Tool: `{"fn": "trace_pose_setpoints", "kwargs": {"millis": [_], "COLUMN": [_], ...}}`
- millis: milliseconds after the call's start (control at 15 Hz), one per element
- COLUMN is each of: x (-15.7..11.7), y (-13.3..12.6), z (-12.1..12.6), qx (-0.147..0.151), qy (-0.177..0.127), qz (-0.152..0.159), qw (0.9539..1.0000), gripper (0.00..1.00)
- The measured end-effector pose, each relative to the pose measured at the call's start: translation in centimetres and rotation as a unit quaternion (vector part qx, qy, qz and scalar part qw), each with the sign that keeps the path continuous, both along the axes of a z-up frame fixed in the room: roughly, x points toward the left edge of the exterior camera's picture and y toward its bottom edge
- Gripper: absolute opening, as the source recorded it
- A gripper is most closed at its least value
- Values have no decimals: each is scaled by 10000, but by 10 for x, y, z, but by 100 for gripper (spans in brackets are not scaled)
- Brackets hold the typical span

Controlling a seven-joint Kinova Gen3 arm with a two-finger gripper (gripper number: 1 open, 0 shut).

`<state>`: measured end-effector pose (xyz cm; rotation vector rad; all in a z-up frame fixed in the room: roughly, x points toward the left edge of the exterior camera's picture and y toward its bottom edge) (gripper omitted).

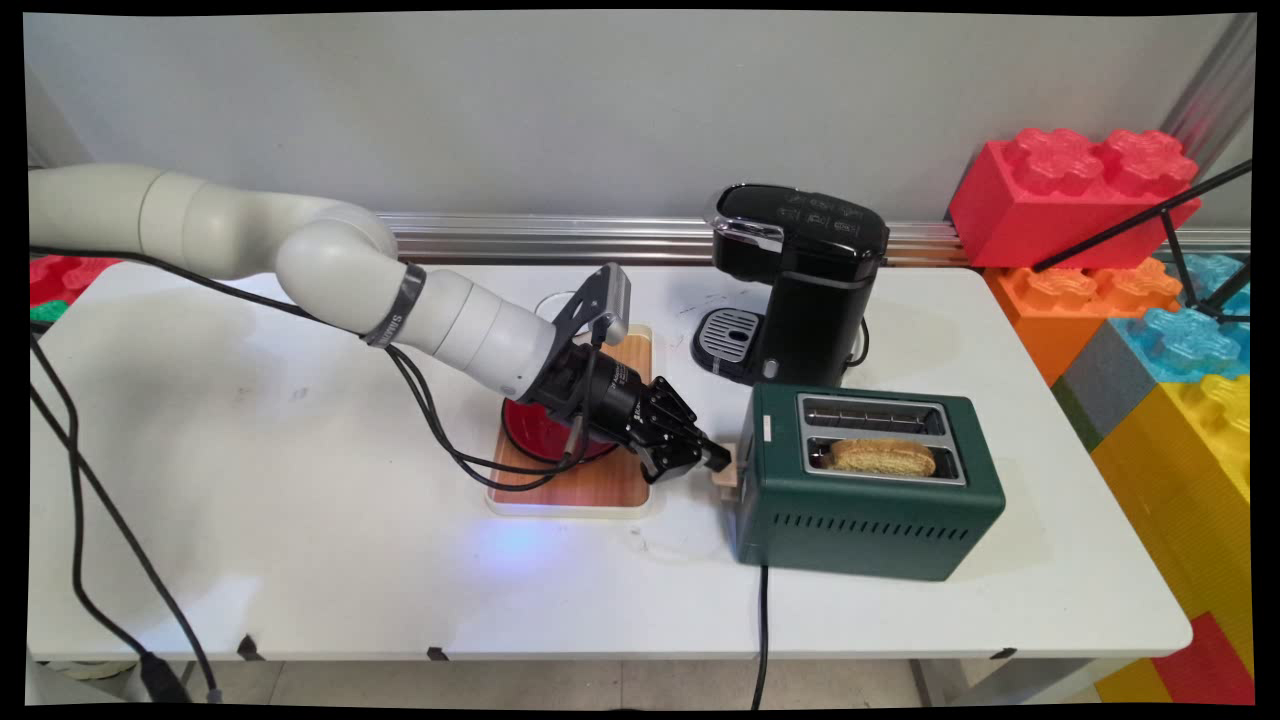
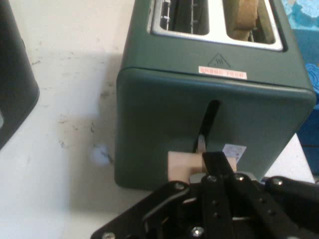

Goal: Press the toaster switch

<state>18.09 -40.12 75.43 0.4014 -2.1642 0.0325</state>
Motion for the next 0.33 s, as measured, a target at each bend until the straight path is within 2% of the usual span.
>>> {"fn": "trace_pose_setpoints", "kwargs": {"millis": [333], "x": [4], "y": [3], "z": [1], "qx": [27], "qy": [-26], "qz": [20], "qw": [10000], "gripper": [0]}}
